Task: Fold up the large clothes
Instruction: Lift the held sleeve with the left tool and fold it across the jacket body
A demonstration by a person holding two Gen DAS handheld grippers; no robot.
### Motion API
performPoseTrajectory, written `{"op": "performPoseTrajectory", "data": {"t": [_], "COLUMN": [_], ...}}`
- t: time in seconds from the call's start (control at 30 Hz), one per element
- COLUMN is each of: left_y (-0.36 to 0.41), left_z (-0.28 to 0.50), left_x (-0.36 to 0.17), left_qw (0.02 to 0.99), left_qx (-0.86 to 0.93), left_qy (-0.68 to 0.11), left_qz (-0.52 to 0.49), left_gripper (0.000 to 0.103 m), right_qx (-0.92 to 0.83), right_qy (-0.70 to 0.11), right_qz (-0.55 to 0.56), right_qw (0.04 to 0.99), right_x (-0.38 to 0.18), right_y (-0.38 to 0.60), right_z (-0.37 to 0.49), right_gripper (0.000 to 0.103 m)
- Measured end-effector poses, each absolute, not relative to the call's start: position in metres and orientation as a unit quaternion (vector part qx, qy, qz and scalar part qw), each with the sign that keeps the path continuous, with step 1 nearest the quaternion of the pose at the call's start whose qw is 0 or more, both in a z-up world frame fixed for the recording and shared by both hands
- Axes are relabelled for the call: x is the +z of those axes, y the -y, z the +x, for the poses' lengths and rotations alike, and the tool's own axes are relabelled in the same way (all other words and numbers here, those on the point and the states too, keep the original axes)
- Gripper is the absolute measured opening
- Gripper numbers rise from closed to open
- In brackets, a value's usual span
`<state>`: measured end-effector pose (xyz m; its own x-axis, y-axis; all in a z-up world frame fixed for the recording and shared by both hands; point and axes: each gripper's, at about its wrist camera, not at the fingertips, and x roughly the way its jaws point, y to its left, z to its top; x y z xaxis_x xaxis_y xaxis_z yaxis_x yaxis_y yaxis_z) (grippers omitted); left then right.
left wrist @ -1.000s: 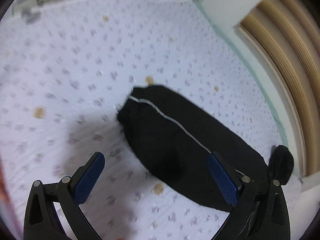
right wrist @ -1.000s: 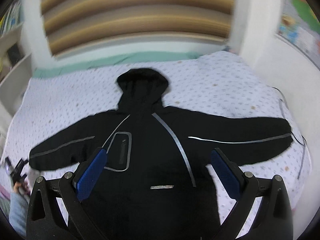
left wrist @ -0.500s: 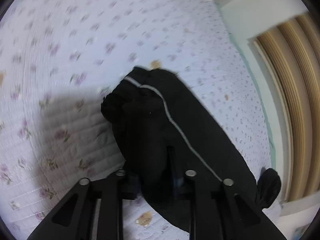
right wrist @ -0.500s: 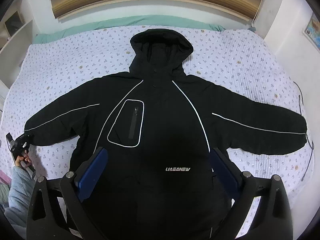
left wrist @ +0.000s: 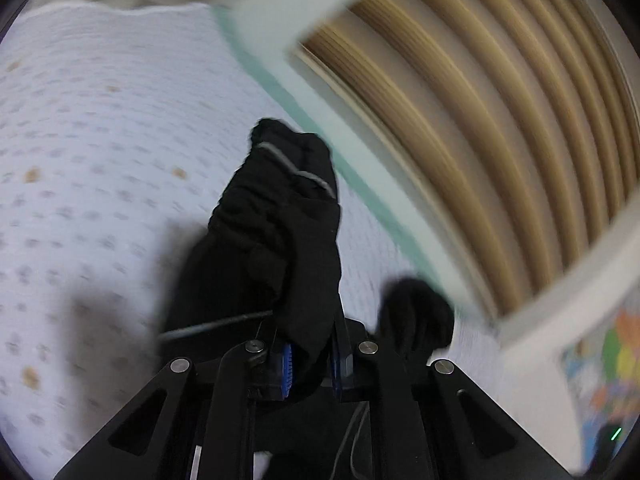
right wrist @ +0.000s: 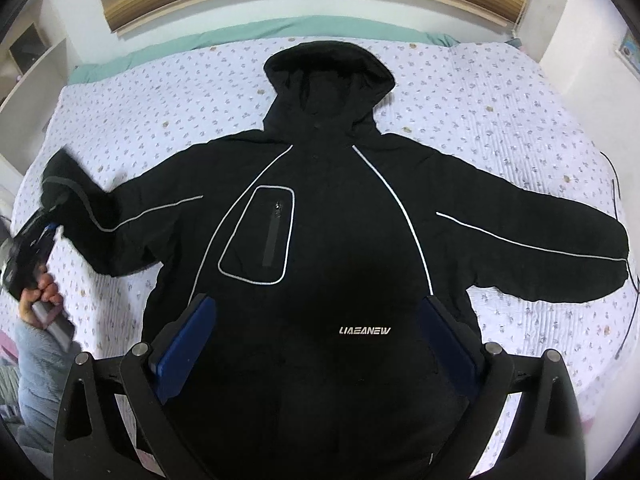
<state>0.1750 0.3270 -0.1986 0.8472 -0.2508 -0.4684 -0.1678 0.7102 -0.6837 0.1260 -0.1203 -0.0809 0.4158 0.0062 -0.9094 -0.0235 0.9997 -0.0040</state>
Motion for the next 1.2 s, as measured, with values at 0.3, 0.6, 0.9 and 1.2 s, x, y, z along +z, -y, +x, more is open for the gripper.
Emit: {"op": "performPoseTrajectory", "data": {"t": [0.3,0.6,0.9,1.2], "left_y": [-0.189,-0.151,-0.143,-0.159], "left_z": [0.21,0.223,0.215,0.166], "left_x": [-0.22,-0.272,-0.274,-0.185], "left_qw": [0.9,0.865,0.83,0.866], "left_qx": [-0.073,-0.058,-0.09,-0.103], "left_qy": [-0.378,-0.476,-0.514,-0.448], "left_qz": [-0.206,-0.148,-0.198,-0.198], "left_gripper": [0.013,0.016,0.05,0.052], "right_qx": [0.009,0.013,0.018,0.181], "right_qy": [-0.554,-0.564,-0.567,-0.522], "right_qz": [0.024,0.049,0.095,0.115], "right_qw": [0.832,0.824,0.818,0.826], "right_x": [-0.095,-0.106,-0.112,-0.115], "right_y": [0.132,0.143,0.16,0.129], "right_z": [0.126,0.128,0.131,0.173], "right_gripper": [0.101,0.101,0.101,0.101]}}
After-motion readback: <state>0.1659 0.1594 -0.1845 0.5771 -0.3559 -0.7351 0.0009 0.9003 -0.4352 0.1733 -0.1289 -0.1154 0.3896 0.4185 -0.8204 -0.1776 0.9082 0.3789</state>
